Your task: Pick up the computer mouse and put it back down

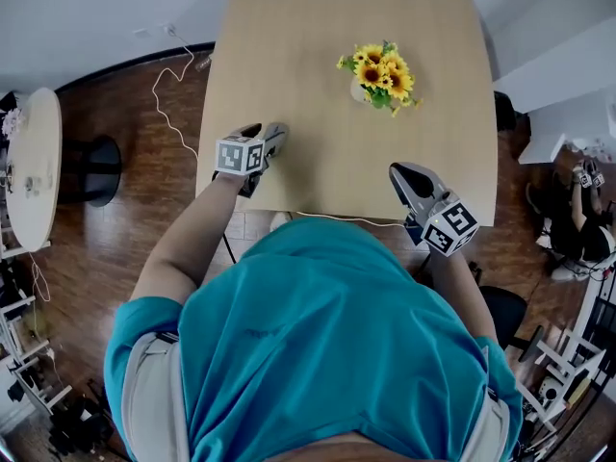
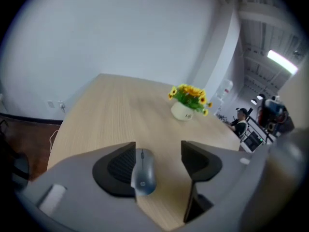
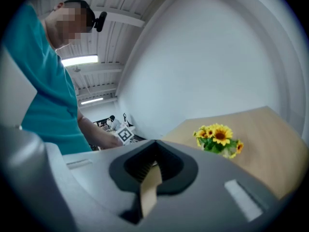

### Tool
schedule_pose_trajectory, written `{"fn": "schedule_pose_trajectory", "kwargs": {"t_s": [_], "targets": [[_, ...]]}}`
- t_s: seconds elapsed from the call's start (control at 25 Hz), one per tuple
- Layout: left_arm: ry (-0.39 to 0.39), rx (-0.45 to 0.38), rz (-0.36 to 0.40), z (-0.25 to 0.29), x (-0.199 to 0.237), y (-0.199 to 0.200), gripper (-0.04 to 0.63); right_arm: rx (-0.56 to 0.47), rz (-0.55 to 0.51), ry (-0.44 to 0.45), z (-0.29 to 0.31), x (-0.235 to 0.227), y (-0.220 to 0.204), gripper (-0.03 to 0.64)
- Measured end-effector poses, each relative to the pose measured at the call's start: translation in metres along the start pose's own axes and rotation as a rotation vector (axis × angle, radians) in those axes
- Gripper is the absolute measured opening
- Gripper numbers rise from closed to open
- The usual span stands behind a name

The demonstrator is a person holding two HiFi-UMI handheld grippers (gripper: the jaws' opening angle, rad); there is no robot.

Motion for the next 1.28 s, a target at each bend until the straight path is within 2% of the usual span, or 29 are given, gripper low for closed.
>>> {"fn": "schedule_pose_trajectory", "kwargs": {"t_s": [0.12,0.2,0.36,0.44,0.56,0.76,1.28], "targets": [[-0.119,-0.143,-0.031,-0.034,-0.014,0.006,0.236,-0.004,-0.014,0.015,0.007,-0.003,0.005,0.002],[-0.172,-0.242,-0.037,-0.059,-0.024,0.01,0.179,-0.004,-0.025,0.029,0.013,-0.002,0.008,0.002],[-0.264,-0.432,-0.046,-0.104,-0.044,0.019,0.01,-0.005,-0.042,0.058,0.024,0.001,0.015,0.002],[-0.311,-0.487,-0.041,-0.118,-0.056,0.02,0.005,-0.013,-0.043,0.074,0.028,0.003,0.019,0.002],[-0.356,-0.523,-0.009,-0.131,-0.07,0.019,0.005,-0.022,-0.04,0.102,0.034,0.009,0.024,0.002],[-0.375,-0.526,0.07,-0.142,-0.081,0.014,0.005,-0.015,-0.038,0.139,0.039,0.018,0.026,0.002],[-0.398,-0.533,0.103,-0.15,-0.093,0.011,0.005,-0.004,-0.042,0.118,0.028,0.027,0.019,0.002]]}}
Point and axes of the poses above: the fingertips, and each gripper's own axes: z forward along the fingers, x to its left, y out of its top, the point moved 5 cm from there along -z, backward along the fingers, and after that the axes turned 10 degrees about y, right-handed, at the moved point
